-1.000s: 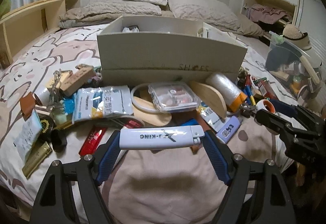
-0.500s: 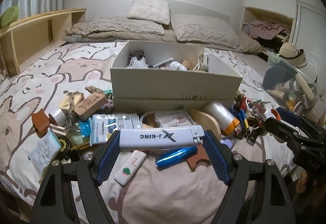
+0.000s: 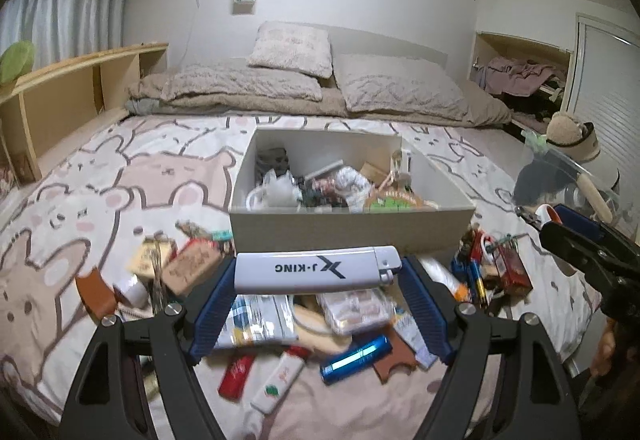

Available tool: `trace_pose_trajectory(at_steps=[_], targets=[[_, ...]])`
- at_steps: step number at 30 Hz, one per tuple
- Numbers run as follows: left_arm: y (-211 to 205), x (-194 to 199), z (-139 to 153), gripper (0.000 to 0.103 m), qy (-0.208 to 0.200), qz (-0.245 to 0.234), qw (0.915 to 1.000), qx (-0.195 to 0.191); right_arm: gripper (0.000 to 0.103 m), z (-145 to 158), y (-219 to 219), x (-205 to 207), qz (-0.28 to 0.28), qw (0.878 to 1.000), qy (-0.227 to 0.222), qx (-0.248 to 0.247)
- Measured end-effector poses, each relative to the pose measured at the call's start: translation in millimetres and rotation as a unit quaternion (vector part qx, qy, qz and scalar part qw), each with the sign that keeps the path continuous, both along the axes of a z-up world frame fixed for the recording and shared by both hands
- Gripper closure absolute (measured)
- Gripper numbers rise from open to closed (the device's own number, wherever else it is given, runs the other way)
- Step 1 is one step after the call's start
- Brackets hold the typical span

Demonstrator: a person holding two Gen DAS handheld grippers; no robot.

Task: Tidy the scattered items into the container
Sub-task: 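Lift the lighter with the left tool while the right tool carries the scissors over the box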

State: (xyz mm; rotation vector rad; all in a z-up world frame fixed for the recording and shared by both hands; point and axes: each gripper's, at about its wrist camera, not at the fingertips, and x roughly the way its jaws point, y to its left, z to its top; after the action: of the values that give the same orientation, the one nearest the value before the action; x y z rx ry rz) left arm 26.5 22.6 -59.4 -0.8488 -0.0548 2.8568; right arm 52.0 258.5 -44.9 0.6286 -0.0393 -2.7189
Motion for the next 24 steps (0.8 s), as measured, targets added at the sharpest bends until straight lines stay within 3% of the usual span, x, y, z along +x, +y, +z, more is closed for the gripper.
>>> trace_pose_trajectory(at_steps=[12, 24], targets=[[6.4, -45.1, 56.4, 0.022, 0.053, -0.018, 0.9984, 0.0, 0.037, 36.5, 6.5, -41.2, -0.003, 1.0, 0.015, -0.01], [7.0, -94.8, 68.1, 0.022, 0.055, -0.028, 0.9981, 0.01, 0.037, 55.9, 11.0, -89.2, 0.008, 0.999, 0.001, -0.041]])
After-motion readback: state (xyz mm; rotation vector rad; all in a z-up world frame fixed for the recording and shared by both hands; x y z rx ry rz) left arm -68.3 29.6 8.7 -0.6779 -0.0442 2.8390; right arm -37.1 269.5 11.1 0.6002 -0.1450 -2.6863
